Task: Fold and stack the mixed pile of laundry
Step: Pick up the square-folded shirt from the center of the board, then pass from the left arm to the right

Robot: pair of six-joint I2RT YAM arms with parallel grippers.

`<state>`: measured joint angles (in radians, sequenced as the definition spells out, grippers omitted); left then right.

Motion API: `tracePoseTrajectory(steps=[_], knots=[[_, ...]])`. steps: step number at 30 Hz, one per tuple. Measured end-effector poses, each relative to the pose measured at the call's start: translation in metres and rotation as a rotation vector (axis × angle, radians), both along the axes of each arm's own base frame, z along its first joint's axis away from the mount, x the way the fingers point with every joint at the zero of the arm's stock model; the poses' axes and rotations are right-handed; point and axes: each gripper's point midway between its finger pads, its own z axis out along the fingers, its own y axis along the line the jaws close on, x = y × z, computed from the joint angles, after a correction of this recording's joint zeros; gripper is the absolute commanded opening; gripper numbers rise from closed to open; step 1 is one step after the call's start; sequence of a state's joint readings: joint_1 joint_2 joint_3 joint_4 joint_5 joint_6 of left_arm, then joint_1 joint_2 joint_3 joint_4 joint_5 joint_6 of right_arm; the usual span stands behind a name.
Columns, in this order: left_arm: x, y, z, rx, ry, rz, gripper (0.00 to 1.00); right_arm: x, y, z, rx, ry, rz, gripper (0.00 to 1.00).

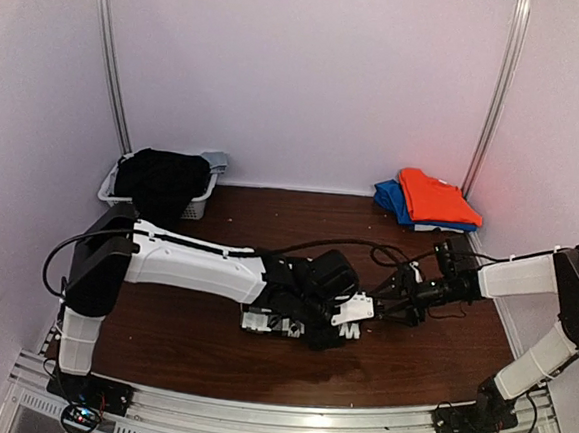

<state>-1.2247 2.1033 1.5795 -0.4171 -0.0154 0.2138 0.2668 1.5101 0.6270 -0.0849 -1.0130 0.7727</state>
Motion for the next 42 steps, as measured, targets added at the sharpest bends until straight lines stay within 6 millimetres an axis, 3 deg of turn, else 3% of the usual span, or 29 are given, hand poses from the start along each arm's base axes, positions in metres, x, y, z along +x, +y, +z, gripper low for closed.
tracePoseTrajectory(steps=[5,9,12,16,23,29,34,42], knots=[[0.006,-0.021,-0.013,0.009,-0.04,-0.048,0.54,-0.002,-0.002,-0.004,0.005,0.021,-0.019,0.76],[0.008,-0.027,-0.047,0.055,-0.037,-0.065,0.45,-0.001,-0.002,-0.004,0.009,0.024,-0.027,0.76],[0.014,-0.036,-0.045,0.028,-0.041,-0.051,0.26,0.0,-0.002,-0.003,0.01,0.024,-0.028,0.76],[0.023,-0.033,-0.049,0.021,-0.015,-0.001,0.01,-0.001,-0.002,-0.006,0.012,0.022,-0.029,0.76],[0.044,-0.027,-0.048,0.007,-0.015,0.051,0.0,-0.005,-0.003,-0.017,0.015,0.05,-0.041,0.8],[0.041,-0.028,-0.032,-0.033,0.002,0.038,0.0,0.007,0.004,-0.018,0.061,0.05,-0.074,0.91],[0.042,-0.035,-0.001,-0.113,0.014,0.036,0.0,0.019,0.018,-0.021,0.114,0.063,-0.093,0.89],[0.04,-0.034,0.012,-0.152,0.034,0.024,0.0,0.04,0.043,-0.023,0.246,0.108,-0.148,0.78]])
